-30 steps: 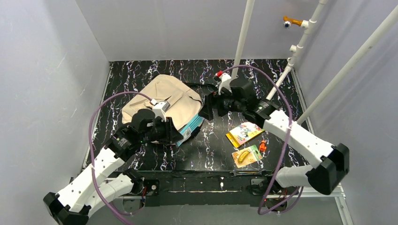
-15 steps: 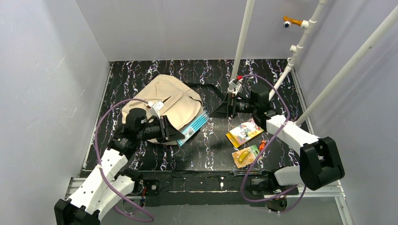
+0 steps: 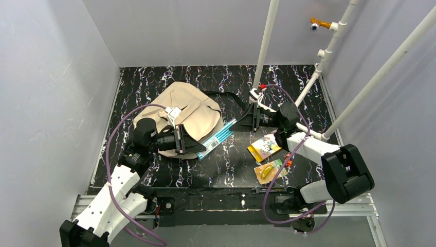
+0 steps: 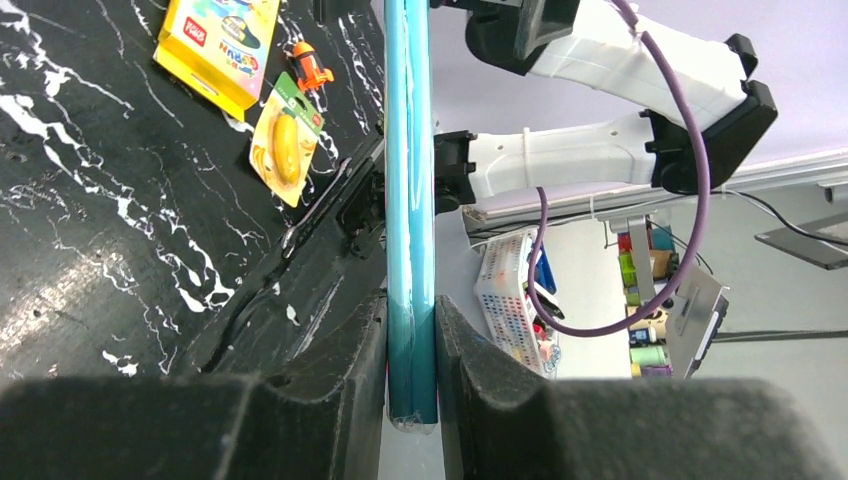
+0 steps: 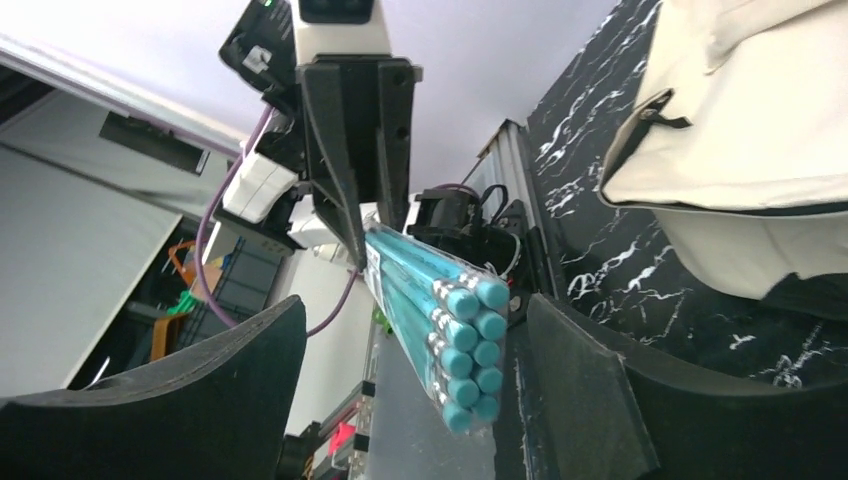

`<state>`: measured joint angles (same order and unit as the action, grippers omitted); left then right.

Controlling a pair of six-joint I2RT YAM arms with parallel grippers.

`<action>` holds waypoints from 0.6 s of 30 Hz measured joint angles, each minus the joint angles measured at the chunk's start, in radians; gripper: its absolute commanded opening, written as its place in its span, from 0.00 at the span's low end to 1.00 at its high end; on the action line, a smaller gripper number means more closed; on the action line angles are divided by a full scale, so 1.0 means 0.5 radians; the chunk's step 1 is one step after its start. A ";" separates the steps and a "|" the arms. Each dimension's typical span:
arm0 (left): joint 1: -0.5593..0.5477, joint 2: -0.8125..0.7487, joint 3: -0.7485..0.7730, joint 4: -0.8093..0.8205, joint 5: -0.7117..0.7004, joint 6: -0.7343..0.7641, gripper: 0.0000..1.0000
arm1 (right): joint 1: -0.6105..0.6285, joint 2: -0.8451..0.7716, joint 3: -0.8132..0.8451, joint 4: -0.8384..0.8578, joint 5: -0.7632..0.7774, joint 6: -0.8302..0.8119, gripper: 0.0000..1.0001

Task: Pack the student bag
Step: Place the stationery in the student bag.

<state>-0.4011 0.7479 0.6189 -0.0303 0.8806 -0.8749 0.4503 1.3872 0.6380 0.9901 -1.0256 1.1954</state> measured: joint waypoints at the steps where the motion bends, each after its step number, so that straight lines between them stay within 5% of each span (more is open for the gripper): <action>1: 0.000 0.001 0.000 0.020 0.011 -0.002 0.00 | 0.015 0.000 0.000 0.066 -0.003 0.066 0.79; 6: 0.000 0.020 0.000 0.074 0.064 0.001 0.00 | 0.069 -0.001 -0.013 0.328 -0.011 0.363 0.73; 18: 0.000 0.034 0.031 0.132 0.180 0.008 0.00 | 0.079 0.203 -0.072 0.941 -0.030 1.084 0.39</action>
<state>-0.4011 0.7650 0.6346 0.0357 0.9707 -0.8711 0.4896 1.4887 0.6018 1.4605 -1.0405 1.7374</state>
